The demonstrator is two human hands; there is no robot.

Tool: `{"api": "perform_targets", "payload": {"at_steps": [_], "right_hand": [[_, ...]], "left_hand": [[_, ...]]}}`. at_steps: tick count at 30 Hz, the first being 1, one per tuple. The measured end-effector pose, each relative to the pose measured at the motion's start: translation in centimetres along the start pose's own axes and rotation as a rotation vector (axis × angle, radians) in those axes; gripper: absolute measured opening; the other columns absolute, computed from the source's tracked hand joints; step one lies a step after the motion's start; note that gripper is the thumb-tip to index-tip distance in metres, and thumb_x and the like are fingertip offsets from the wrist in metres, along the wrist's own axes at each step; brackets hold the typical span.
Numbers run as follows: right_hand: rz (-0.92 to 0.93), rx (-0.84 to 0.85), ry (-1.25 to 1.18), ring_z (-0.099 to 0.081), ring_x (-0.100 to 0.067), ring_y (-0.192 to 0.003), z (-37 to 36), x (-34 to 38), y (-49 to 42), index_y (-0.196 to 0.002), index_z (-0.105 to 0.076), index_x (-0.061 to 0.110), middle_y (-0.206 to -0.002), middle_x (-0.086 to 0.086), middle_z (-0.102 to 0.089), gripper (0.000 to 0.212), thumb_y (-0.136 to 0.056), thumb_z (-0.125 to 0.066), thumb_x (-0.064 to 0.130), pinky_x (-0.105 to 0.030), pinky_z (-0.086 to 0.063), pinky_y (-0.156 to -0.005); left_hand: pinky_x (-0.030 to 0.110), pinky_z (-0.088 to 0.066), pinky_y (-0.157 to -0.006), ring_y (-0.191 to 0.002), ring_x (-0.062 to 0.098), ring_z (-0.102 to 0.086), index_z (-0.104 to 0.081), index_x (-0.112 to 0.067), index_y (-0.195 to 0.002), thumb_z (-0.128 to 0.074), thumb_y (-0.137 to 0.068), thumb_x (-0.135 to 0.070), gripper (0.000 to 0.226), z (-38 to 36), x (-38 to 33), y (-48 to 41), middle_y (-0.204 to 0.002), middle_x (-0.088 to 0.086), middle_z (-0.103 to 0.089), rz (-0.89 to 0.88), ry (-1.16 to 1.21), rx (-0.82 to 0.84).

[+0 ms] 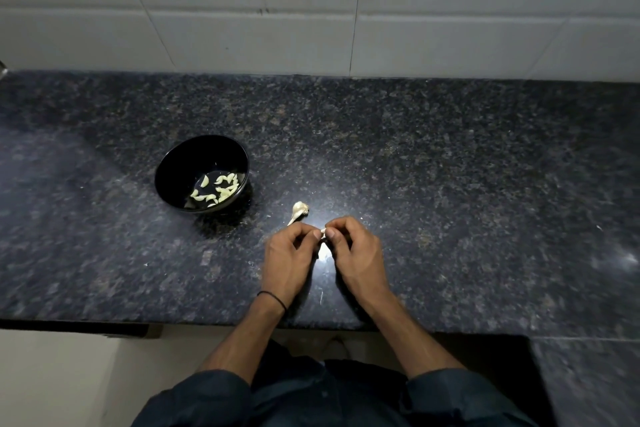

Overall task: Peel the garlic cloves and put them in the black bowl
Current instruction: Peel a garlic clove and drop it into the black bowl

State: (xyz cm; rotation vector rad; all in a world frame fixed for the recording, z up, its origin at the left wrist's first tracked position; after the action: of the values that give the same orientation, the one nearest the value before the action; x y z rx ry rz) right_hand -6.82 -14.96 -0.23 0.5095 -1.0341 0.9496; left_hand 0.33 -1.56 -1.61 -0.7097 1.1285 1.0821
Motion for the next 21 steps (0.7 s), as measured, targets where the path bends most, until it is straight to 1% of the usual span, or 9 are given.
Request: {"api": "perform_targets", "payload": {"at_steps": [3, 6, 9, 13, 15, 18, 21], "right_hand": [[-0.006, -0.010, -0.036, -0.064, -0.002, -0.083, 0.24, 0.10, 0.07, -0.094, -0.068, 0.015, -0.086, 0.012, -0.069, 0.006, -0.098, -0.063, 0.016, -0.010, -0.043, -0.071], [-0.040, -0.030, -0.043, -0.064, 0.000, -0.080, 0.33, -0.04, 0.15, -0.091, -0.068, 0.015, -0.084, 0.013, -0.069, 0.008, -0.098, -0.064, 0.018, -0.009, -0.043, -0.068], [-0.037, -0.042, 0.011, -0.062, -0.001, -0.076, 0.18, -0.10, 0.28, -0.088, -0.066, 0.014, -0.080, 0.012, -0.068, 0.012, -0.098, -0.064, 0.021, -0.011, -0.042, -0.065], [-0.023, -0.045, 0.049, -0.060, 0.002, -0.075, 0.07, -0.01, 0.41, -0.087, -0.064, 0.013, -0.077, 0.014, -0.063, 0.015, -0.100, -0.063, 0.022, -0.009, -0.039, -0.063], [-0.011, -0.043, 0.045, -0.060, 0.003, -0.076, 0.00, 0.03, 0.46, -0.088, -0.063, 0.013, -0.078, 0.015, -0.062, 0.015, -0.100, -0.061, 0.020, -0.008, -0.040, -0.064], [0.011, -0.037, 0.045, -0.060, -0.001, -0.078, -0.10, 0.08, 0.52, -0.090, -0.062, 0.014, -0.082, 0.012, -0.064, 0.013, -0.102, -0.058, 0.019, -0.011, -0.042, -0.066], [0.023, -0.035, 0.029, -0.060, -0.003, -0.079, -0.07, 0.14, 0.50, -0.092, -0.061, 0.014, -0.084, 0.010, -0.064, 0.012, -0.102, -0.056, 0.018, -0.012, -0.043, -0.067]], "left_hand": [[0.040, -0.054, -0.070, -0.069, 0.023, -0.066, -0.071, -0.020, -0.077, -0.065, -0.092, -0.021, 0.016, -0.02, -0.03, 0.03, -0.069, -0.001, -0.070, 0.001, 0.005, -0.006], [0.035, -0.054, -0.070, -0.071, 0.019, -0.066, -0.071, -0.018, -0.080, -0.067, -0.093, -0.018, 0.013, 0.17, -0.27, 0.22, -0.073, -0.003, -0.071, -0.018, -0.021, -0.042], [0.029, -0.051, -0.065, -0.068, 0.017, -0.064, -0.070, -0.016, -0.079, -0.068, -0.092, -0.014, 0.014, 0.32, -0.64, 0.44, -0.071, -0.002, -0.070, -0.045, -0.041, -0.078], [0.034, -0.050, -0.063, -0.065, 0.021, -0.062, -0.068, -0.016, -0.078, -0.068, -0.092, -0.014, 0.015, 0.31, -0.55, 0.57, -0.069, 0.001, -0.068, -0.054, -0.064, -0.084], [0.032, -0.049, -0.064, -0.065, 0.018, -0.062, -0.067, -0.016, -0.076, -0.068, -0.092, -0.015, 0.016, 0.35, -0.62, 0.60, -0.069, 0.000, -0.068, -0.039, -0.056, -0.081], [0.032, -0.049, -0.066, -0.067, 0.019, -0.062, -0.068, -0.015, -0.073, -0.068, -0.091, -0.013, 0.018, 0.18, -0.43, 0.26, -0.070, 0.000, -0.070, 0.020, 0.013, -0.045], [0.030, -0.050, -0.068, -0.066, 0.011, -0.061, -0.068, -0.017, -0.072, -0.065, -0.091, -0.011, 0.020, -0.03, -0.23, 0.03, -0.071, -0.002, -0.070, 0.059, 0.071, -0.011]]}}
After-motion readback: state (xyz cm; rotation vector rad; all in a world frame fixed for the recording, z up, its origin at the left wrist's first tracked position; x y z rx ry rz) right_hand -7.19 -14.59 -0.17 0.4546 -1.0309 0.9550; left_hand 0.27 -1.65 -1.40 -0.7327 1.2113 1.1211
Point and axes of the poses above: each hand's wrist, its own y-axis away from the middle knuckle, its own z-axis out of the back of the hand, x = y × z, the point moved 8 cm from there along -y, towards the middle knuckle
